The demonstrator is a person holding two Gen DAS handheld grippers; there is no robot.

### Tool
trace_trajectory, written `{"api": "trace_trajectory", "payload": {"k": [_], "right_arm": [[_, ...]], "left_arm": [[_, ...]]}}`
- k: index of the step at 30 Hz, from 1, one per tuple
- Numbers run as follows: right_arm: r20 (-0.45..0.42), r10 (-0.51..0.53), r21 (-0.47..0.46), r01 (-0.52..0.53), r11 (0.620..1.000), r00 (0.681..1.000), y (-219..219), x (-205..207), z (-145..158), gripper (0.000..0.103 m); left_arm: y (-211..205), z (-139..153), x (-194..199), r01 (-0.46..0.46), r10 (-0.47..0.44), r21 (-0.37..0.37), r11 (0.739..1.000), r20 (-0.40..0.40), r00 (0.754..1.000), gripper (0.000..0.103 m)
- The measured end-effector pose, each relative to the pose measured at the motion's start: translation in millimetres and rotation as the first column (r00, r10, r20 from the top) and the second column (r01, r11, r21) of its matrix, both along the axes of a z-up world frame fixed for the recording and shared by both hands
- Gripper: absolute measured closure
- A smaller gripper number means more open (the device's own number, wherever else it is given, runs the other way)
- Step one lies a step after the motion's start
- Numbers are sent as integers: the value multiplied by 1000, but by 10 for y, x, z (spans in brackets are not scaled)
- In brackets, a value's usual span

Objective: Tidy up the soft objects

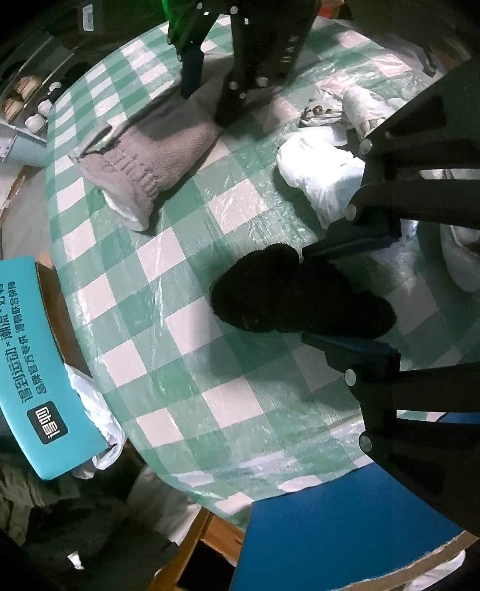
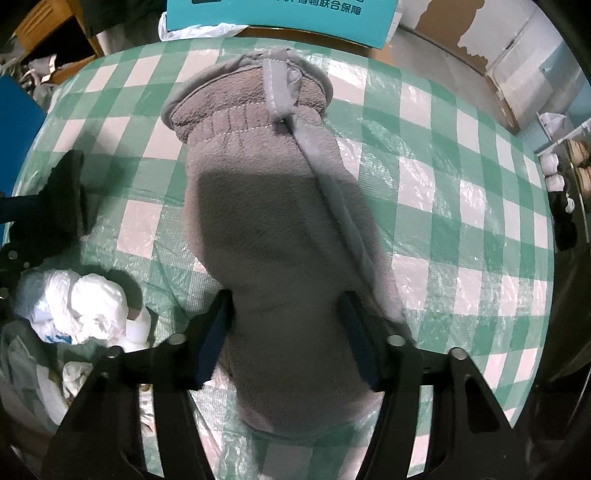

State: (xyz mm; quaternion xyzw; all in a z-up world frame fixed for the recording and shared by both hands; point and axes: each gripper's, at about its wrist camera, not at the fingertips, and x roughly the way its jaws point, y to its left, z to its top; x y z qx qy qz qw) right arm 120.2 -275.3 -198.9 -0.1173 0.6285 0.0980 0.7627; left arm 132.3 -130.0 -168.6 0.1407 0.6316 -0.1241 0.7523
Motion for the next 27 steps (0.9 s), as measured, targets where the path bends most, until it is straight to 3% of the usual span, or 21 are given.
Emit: {"api": "trace_trajectory", "payload": {"k": [3, 4, 16, 27], "right_arm": [[3, -7, -3, 7, 1000, 1000, -7, 4, 47, 80], [2, -7, 4, 7, 1000, 1000, -27, 14, 76, 84], [60, -3, 58, 0, 998, 998, 90, -180, 486, 87], [132, 13, 146, -32, 989, 991, 256, -407, 988, 87]], "left_arm": [[42, 84, -44, -5, 5, 3, 1000, 23, 1000, 65], [55, 106, -54, -8, 7, 4, 1000, 29, 1000, 65], [148, 507, -295, -1, 1, 1, 1000, 125, 992, 65], [307, 752, -515, -12, 15, -21, 1000, 160, 987, 65]]}}
